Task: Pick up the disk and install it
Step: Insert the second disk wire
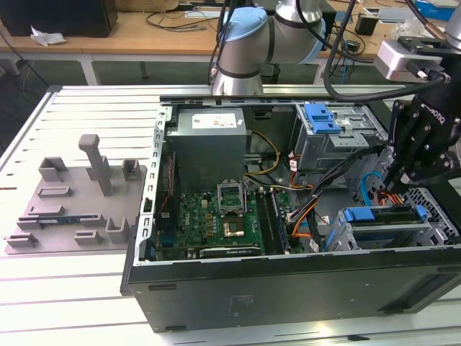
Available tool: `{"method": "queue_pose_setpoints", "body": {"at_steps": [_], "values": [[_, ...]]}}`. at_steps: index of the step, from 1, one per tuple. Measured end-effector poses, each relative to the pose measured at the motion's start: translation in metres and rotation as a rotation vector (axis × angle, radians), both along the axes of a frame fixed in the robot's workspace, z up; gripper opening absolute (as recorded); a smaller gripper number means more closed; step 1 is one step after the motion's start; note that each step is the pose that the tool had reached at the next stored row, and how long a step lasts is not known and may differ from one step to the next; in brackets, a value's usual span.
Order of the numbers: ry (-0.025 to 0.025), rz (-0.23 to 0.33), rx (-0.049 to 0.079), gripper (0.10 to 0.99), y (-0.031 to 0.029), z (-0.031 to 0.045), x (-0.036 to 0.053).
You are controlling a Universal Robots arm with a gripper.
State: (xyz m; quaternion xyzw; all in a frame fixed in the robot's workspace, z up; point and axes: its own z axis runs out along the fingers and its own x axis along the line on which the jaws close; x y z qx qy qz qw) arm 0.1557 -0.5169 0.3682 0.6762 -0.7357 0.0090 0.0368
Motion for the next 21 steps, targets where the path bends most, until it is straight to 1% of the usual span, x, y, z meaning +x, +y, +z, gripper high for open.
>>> {"method": "queue_pose_setpoints", "body": {"at_steps": [1,2,3,6,11,12,15,16,17,18,19,21], "values": [[0.0000,0.000,0.000,0.243,0.0000,-0.0001,0.0000],[0.0000,0.000,0.000,0.176,0.0000,-0.0002,0.0000],[0.0001,0.000,0.000,0.161,0.0000,-0.0002,0.0000],[0.0008,0.000,0.000,0.161,0.0000,-0.0003,0.0000],[0.0005,0.000,0.000,0.161,0.0001,-0.0004,-0.0001],[-0.0035,0.001,0.001,0.161,0.0001,-0.0005,-0.0011],[-0.0203,0.004,0.000,0.161,0.0001,-0.0004,-0.0049],[-0.0281,0.006,0.000,0.161,0.0000,-0.0004,-0.0068],[-0.0326,0.006,0.000,0.161,0.0000,-0.0004,-0.0081],[-0.0441,0.007,0.000,0.161,0.0000,-0.0004,-0.0107],[-0.0605,0.007,0.000,0.161,-0.0005,-0.0004,-0.0123],[-0.0818,0.008,0.000,0.161,-0.0015,-0.0004,-0.0133]]}}
